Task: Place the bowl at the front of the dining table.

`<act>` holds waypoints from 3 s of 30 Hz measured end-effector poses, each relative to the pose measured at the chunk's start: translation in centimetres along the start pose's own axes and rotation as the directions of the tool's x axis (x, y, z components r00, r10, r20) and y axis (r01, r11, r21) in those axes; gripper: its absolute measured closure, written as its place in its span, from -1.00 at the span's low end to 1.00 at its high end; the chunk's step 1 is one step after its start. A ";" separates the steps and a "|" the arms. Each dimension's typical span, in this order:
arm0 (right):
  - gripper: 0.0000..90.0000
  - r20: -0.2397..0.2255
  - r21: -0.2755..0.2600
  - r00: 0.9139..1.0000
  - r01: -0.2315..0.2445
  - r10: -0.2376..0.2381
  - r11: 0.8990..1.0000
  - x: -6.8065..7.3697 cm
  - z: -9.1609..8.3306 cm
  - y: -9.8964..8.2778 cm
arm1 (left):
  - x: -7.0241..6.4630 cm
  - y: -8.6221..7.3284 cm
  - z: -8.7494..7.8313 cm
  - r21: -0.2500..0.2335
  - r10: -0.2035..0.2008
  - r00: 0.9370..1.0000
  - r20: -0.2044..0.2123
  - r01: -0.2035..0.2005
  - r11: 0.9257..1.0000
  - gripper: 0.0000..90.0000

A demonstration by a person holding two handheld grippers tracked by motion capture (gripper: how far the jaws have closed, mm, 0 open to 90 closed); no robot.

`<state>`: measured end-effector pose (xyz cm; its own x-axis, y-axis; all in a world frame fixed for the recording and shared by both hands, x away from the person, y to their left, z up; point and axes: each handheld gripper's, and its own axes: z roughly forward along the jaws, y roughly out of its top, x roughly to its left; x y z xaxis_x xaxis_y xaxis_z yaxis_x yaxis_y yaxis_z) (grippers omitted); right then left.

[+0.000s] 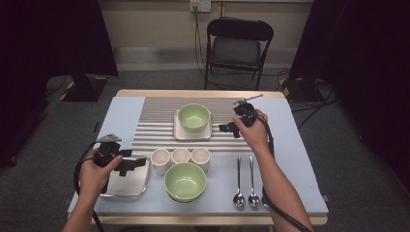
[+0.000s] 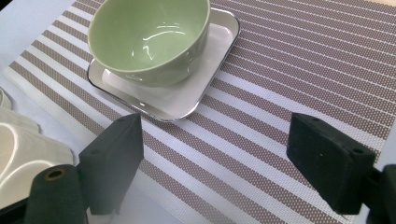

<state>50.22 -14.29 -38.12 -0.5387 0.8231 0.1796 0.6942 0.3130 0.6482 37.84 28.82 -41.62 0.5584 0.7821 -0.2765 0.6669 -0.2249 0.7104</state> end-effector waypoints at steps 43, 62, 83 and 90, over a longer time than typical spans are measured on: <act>-0.60 -0.034 -0.002 0.999 0.026 -0.026 1.000 -0.8 -1.0 -2.5 | -0.3 0.1 0.1 0.003 -0.004 1.000 0.008 0.004 1.000 -0.60; -0.60 -0.046 -0.013 0.998 0.038 -0.039 0.999 -0.8 -1.7 -3.3 | -0.3 0.1 0.1 0.005 -0.015 1.000 0.014 0.015 1.000 -0.60; -0.60 -0.060 -0.013 0.997 0.054 -0.055 0.998 -0.8 -2.4 -4.3 | -0.6 0.3 0.2 0.008 0.001 1.000 0.029 -0.001 1.000 -0.60; -0.60 -0.061 -0.023 0.996 0.063 -0.064 0.998 -0.9 -2.7 -4.6 | -0.9 0.4 0.1 0.010 0.010 0.999 0.035 -0.011 1.000 -0.60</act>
<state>46.27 -17.76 -39.26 -0.6103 0.7708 0.1830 0.6481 0.3530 0.6748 37.71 27.98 -41.17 0.5823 0.7588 -0.2919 0.6660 -0.2392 0.7066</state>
